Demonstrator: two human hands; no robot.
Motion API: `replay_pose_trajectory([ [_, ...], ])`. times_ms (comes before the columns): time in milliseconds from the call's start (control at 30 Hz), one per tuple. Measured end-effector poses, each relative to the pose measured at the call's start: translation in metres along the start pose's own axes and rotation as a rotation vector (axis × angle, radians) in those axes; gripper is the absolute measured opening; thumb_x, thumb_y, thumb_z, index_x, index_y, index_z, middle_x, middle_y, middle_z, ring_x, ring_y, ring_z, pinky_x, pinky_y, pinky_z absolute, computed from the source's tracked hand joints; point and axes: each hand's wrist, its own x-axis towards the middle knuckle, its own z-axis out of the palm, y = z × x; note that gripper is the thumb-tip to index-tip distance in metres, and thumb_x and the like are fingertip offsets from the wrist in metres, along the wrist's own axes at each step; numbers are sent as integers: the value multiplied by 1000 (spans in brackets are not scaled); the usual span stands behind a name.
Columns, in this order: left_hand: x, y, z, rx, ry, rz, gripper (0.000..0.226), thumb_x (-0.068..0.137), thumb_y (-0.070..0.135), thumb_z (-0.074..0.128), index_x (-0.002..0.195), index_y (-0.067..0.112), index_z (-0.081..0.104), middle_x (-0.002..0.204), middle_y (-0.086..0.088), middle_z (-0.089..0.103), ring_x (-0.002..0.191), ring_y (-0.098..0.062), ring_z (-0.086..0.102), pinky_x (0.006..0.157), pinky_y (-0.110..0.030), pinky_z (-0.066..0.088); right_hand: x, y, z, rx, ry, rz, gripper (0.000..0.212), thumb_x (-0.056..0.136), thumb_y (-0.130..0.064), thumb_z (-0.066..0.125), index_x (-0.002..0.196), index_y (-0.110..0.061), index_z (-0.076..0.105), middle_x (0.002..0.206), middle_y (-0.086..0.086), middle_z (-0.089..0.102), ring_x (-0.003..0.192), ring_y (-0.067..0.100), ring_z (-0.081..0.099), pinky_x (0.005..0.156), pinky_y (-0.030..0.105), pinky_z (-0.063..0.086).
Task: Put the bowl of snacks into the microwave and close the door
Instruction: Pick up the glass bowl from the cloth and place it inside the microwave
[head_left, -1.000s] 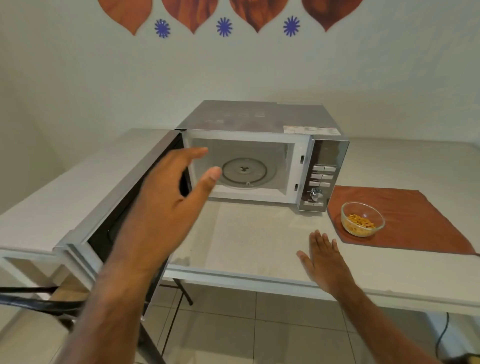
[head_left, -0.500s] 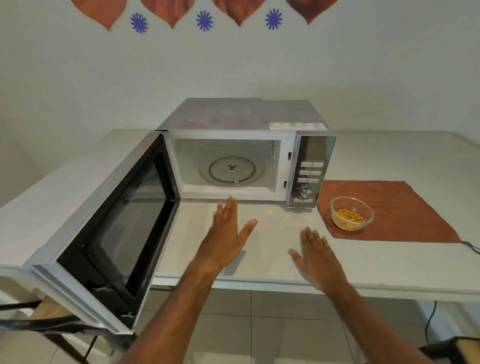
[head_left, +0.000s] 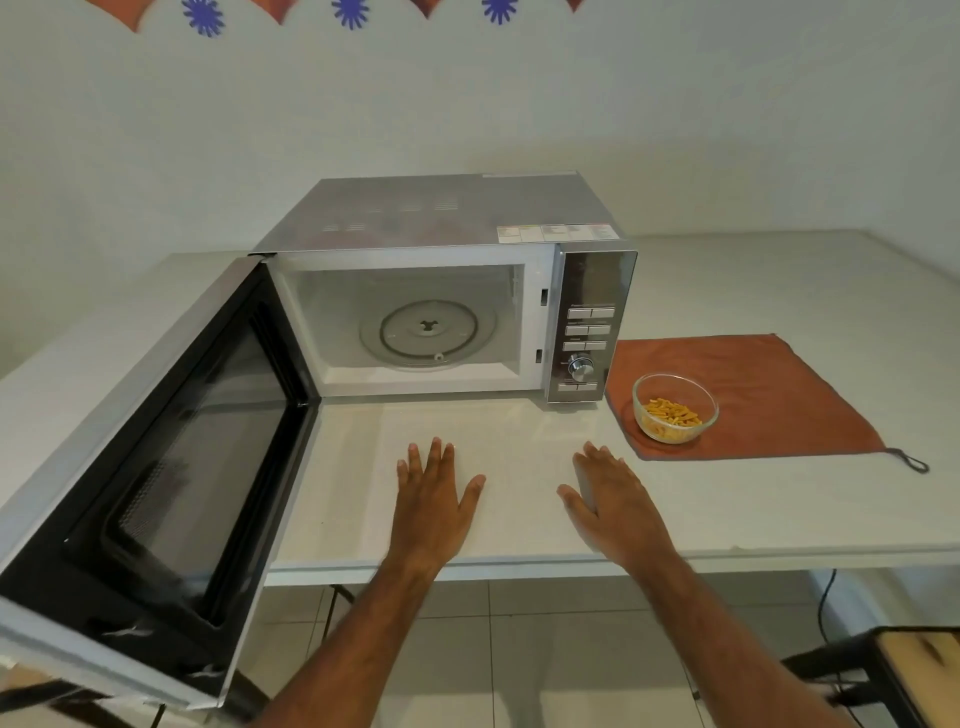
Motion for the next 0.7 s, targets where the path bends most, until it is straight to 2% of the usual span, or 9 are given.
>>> replay_pose_trajectory([
  [133,6,12,0,-186,40,-2,70,107,57,39,166,22,26,177,1,19,165,-23,0,133,-42,8,9,8,-12,232,50,86,45,104,-42,52,144,-22,57,158,-5,50,145,16,46,120,33,34],
  [200,6,27,-3,-320,113,-6,53,106,50,51,154,31,42,162,8,45,160,-19,25,127,-42,31,16,11,-21,324,120,107,35,102,-41,57,132,-25,66,141,-8,65,127,14,61,109,36,48],
  [267,8,45,-9,-453,163,-20,34,103,44,57,136,36,55,136,15,58,134,-10,54,107,-34,51,23,9,-33,400,179,117,23,102,-36,59,116,-23,72,119,-6,73,102,9,68,91,36,57],
  [367,18,78,-22,-652,138,-77,12,103,39,59,109,31,66,110,14,67,101,-10,66,80,-26,55,31,7,-51,413,264,83,14,102,-25,61,94,-20,71,89,-6,73,80,9,67,71,30,53],
  [433,28,100,-27,-745,99,-97,17,104,38,58,99,25,69,97,8,73,92,-16,70,78,-32,58,37,10,-60,414,293,85,17,101,-24,61,86,-20,67,77,-6,69,72,13,65,65,32,51],
  [500,37,122,-25,-759,48,-83,22,104,40,57,98,23,71,92,4,75,89,-17,72,80,-39,63,42,15,-66,415,291,100,18,101,-24,62,84,-21,67,72,-5,67,68,17,63,62,35,50],
  [567,45,141,-21,-789,-17,-57,23,104,39,57,104,21,72,94,0,77,87,-16,73,74,-40,65,48,20,-71,410,288,103,17,100,-24,63,85,-21,69,71,-3,67,66,18,61,61,37,49],
  [633,51,158,-19,-802,-61,-33,25,103,37,57,108,18,72,95,-2,78,84,-14,72,60,-26,57,52,24,-75,409,296,97,19,99,-25,65,81,-21,69,67,-3,65,61,16,57,60,40,49],
  [700,60,172,-16,-795,-88,-9,26,103,39,57,109,18,71,95,-3,79,80,-12,71,57,-20,47,54,29,-82,390,296,105,22,99,-28,64,79,-22,68,63,-2,65,56,15,56,58,39,50],
])
